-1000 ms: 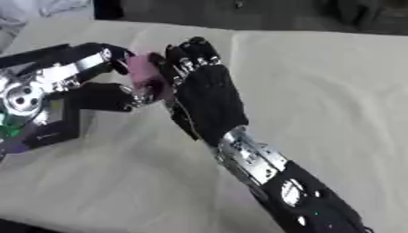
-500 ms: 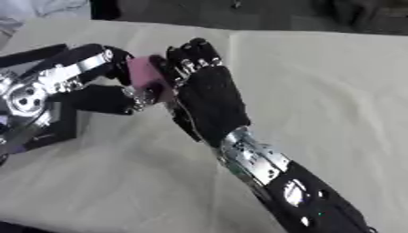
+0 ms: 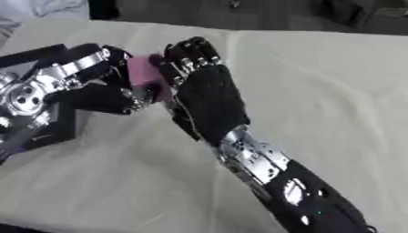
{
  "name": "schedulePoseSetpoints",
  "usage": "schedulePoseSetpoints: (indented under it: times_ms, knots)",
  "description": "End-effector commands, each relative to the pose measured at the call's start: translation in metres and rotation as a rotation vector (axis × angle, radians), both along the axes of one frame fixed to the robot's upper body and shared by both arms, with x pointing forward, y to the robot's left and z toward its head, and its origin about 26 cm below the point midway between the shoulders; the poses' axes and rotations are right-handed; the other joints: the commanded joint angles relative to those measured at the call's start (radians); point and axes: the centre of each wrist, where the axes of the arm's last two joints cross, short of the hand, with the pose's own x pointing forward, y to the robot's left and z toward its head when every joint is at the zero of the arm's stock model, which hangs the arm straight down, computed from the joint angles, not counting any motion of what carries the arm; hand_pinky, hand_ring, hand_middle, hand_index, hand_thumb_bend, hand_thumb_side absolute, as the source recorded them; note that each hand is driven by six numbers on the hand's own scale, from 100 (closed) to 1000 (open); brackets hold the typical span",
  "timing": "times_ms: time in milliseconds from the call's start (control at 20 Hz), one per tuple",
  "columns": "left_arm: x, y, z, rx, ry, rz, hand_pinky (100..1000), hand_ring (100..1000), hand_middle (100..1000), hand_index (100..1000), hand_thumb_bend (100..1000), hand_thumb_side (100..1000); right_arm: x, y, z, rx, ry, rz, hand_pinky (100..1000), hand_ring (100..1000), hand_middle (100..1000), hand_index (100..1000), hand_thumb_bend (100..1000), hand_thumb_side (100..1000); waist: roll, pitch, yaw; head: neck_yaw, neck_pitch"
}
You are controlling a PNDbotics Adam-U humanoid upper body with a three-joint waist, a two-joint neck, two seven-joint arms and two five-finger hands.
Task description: Pick up the objects with one hand, pass them to the other hand, and then place them into the box on the other side of the table.
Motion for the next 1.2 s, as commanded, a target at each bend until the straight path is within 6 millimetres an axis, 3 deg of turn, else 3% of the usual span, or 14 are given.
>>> schedulePoseSetpoints:
  times_ms: [50,100,300,500,1200]
  knots:
    - [0.009,0.012,0.007,-0.008,-0.027,0.064,795,578,471,400,100,303,-0.003,-0.002,0.008,-0.023,-0.017,-0.006,723,709,618,696,387,100,0.001,-0.020,-0.002,0.002,-0.007]
    - [0.010,0.014,0.007,-0.011,-0.027,0.070,793,575,465,397,100,288,-0.003,-0.003,0.008,-0.036,-0.010,-0.018,729,727,650,720,343,100,0.000,-0.021,-0.003,0.003,-0.007]
    - [0.016,0.026,0.007,-0.022,-0.033,0.104,784,560,441,388,100,262,-0.004,-0.005,0.012,-0.079,-0.001,-0.044,745,754,717,764,248,235,0.000,-0.022,-0.005,0.002,-0.005]
    - [0.023,0.042,0.007,-0.047,-0.032,0.150,783,547,414,378,100,259,-0.006,-0.010,0.017,-0.108,0.000,-0.050,751,768,748,785,204,292,-0.002,-0.023,-0.007,0.001,-0.003]
    - [0.042,0.104,0.006,-0.170,0.004,0.334,782,542,409,389,100,307,-0.012,-0.034,0.040,-0.167,-0.038,-0.070,771,784,777,806,266,242,-0.012,-0.022,-0.009,0.029,0.001]
